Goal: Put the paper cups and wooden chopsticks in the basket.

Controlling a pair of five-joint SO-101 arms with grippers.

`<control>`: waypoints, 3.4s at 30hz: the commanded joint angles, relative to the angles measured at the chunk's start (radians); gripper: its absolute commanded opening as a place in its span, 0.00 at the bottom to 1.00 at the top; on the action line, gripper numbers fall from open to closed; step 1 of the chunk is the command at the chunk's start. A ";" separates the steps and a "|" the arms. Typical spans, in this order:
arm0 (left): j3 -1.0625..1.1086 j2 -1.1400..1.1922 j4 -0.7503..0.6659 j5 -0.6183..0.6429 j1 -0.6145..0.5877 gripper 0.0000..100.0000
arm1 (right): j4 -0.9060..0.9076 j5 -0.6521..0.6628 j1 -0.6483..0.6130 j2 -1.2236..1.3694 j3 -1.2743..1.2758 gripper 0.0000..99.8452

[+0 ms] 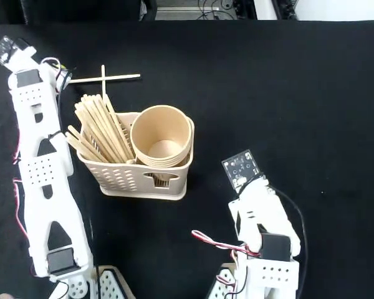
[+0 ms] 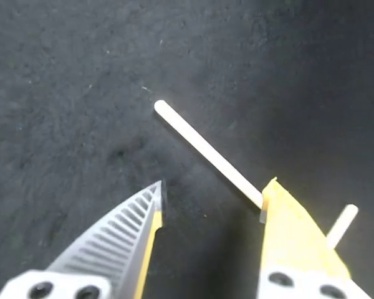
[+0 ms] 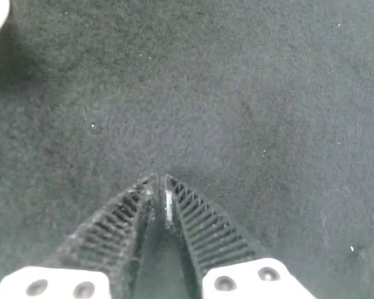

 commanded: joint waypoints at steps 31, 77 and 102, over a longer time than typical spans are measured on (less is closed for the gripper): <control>-0.194 0.063 -0.176 0.164 0.019 0.18 | 0.011 0.008 -0.011 -0.070 -0.002 0.01; -0.300 0.083 0.402 -0.138 -0.013 0.05 | 0.011 0.008 -0.008 -0.070 -0.002 0.01; -0.298 -0.781 0.529 -0.443 -0.154 0.03 | 0.005 0.008 -0.008 -0.070 -0.002 0.01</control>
